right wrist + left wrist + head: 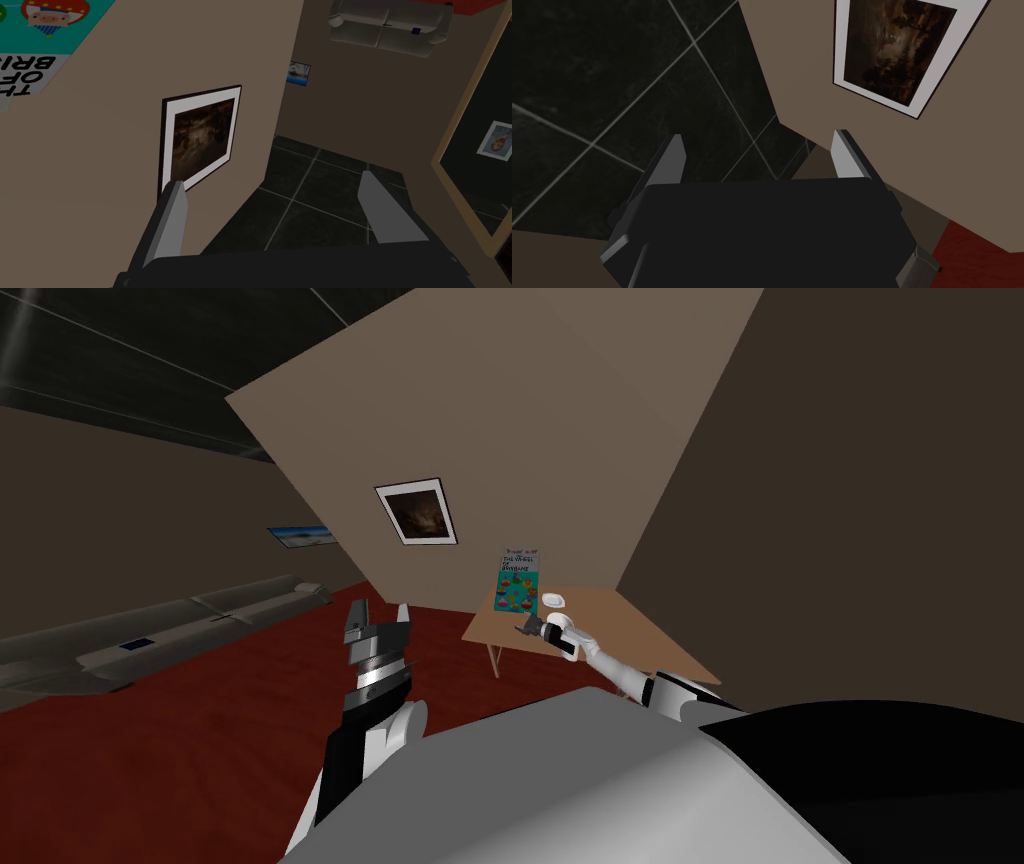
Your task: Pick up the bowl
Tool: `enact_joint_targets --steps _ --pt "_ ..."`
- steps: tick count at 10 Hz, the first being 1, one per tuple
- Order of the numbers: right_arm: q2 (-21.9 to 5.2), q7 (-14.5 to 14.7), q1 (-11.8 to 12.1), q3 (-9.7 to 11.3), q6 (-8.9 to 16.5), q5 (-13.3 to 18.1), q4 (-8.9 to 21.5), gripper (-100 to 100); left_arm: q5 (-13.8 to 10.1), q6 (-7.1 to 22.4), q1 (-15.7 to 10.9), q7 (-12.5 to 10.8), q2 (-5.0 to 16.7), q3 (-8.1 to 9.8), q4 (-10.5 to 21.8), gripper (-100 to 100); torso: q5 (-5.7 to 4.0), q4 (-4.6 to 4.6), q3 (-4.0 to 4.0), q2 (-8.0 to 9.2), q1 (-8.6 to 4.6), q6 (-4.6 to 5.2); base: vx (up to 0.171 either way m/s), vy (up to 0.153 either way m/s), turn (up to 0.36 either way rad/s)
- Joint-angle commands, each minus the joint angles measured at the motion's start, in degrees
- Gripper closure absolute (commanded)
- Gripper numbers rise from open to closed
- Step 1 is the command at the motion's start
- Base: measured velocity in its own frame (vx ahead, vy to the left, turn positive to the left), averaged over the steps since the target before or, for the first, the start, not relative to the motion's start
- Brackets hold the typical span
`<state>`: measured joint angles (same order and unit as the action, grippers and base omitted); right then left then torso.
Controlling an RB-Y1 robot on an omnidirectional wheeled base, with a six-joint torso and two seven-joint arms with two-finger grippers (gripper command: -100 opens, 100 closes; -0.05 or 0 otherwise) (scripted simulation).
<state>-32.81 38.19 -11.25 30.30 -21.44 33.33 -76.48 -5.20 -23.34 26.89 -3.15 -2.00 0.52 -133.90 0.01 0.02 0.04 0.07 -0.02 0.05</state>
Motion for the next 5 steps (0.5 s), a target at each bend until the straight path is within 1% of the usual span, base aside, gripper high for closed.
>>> enact_joint_targets --steps 1,2,3,4,5 --pt "-1.77 1.48 -1.87 2.19 0.16 1.39 2.86 -100 0.00 0.00 0.00 0.00 0.00 0.00 0.00 0 0.00 0.00 0.00 0.00 0.00 0.00 -0.020 0.002 0.138" --pt "-1.77 1.48 -1.87 2.19 0.16 1.39 4.94 -100 0.00 0.00 0.00 0.00 0.00 0.00 0.00 0 0.00 0.00 0.00 0.00 0.00 -0.03 -0.015 -0.001 0.060" --pt "-3.20 2.84 -3.27 4.03 0.26 2.56 7.32 -100 0.00 0.00 0.00 0.00 0.00 0.00 0.00 0 0.00 0.00 0.00 -0.01 -0.02 0.01 -0.018 0.001 0.096" --pt "-3.20 2.84 -3.27 4.03 0.26 2.56 8.70 -100 0.00 0.00 0.00 0.00 0.00 0.00 0.00 0 -0.01 0.00 0.00 0.00 -0.02 -0.01 -0.016 -0.002 0.073" --pt "-4.59 4.14 -4.57 5.85 0.36 3.68 11.77 -100 0.00 0.00 0.00 0.00 0.00 0.00 0.00 0 -0.01 0.00 0.00 0.00 -0.02 0.00 -0.021 0.000 0.157"
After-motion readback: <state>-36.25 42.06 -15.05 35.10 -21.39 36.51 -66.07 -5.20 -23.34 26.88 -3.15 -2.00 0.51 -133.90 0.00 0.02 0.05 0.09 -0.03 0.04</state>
